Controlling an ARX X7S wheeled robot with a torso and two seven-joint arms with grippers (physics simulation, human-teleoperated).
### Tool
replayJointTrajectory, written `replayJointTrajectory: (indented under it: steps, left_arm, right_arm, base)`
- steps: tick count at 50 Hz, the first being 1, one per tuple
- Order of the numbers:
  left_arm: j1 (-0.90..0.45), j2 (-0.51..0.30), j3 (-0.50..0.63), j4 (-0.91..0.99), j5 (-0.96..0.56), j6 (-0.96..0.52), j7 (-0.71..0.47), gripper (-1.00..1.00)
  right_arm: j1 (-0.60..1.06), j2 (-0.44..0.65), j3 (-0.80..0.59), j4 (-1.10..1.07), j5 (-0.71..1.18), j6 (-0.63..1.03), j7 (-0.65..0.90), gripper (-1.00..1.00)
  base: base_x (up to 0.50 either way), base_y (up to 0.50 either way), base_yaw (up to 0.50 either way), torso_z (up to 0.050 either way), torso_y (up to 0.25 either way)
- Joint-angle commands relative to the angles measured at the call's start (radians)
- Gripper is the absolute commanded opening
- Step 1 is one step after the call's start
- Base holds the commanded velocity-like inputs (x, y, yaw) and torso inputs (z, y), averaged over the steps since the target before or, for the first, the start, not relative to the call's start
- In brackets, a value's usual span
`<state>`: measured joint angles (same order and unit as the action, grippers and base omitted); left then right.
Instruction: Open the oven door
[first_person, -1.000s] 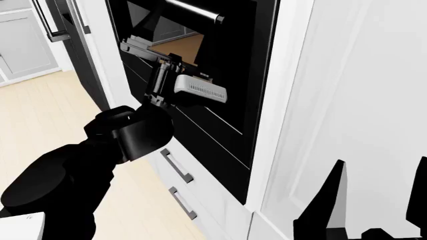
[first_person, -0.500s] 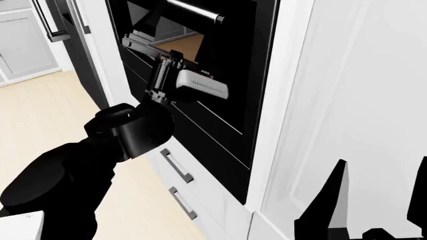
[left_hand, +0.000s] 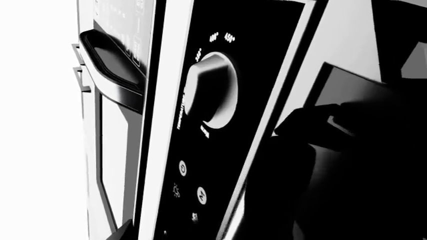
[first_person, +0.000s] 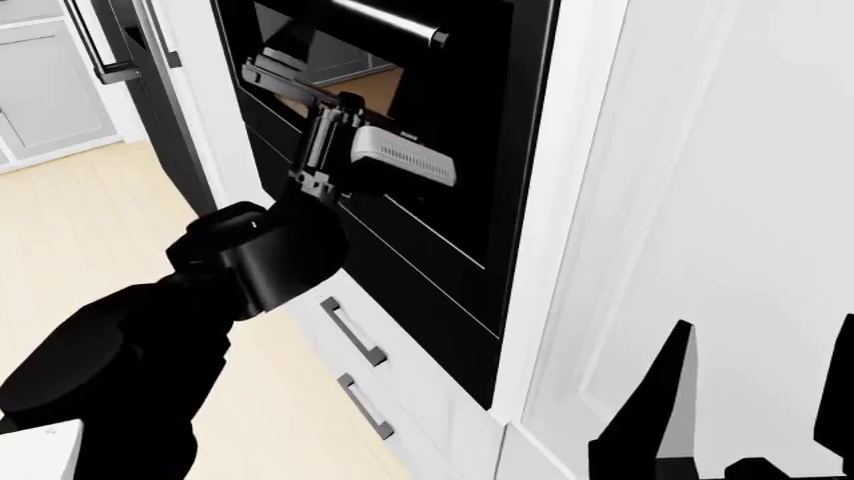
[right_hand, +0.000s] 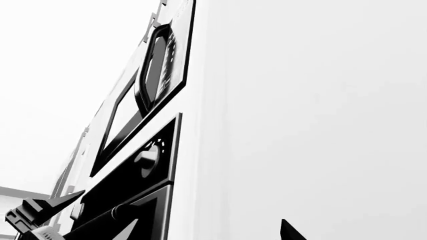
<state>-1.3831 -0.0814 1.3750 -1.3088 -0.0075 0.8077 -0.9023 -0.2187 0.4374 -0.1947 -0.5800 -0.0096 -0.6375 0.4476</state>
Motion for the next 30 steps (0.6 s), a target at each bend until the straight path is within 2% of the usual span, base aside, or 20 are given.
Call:
replayJointTrajectory:
  steps: [1, 7, 8, 30]
  left_arm:
    - [-0.004, 0.001, -0.038, 0.000, 0.002, -0.004, 0.037, 1.00]
    - [-0.005, 0.002, -0.043, 0.000, 0.005, -0.008, 0.046, 1.00]
    - [-0.005, 0.002, -0.045, 0.000, 0.004, -0.009, 0.048, -1.00]
    - [0.002, 0.003, -0.069, 0.000, 0.006, -0.020, 0.079, -1.00]
  right_arm:
    - [0.000, 0.002, -0.002, 0.000, 0.000, -0.002, 0.002, 1.00]
    - [-0.001, 0.002, -0.002, -0.002, 0.000, -0.001, 0.004, 1.00]
    - [-0.001, 0.003, -0.002, -0.002, 0.001, -0.001, 0.004, 1.00]
    - [0.012, 0.007, -0.003, 0.002, 0.010, 0.004, 0.008, 1.00]
  base:
    - [0.00, 0.00, 0.00, 0.000, 0.000]
    - [0.00, 0.00, 0.00, 0.000, 0.000]
    - [0.00, 0.00, 0.00, 0.000, 0.000]
    - [0.00, 0.00, 0.00, 0.000, 0.001]
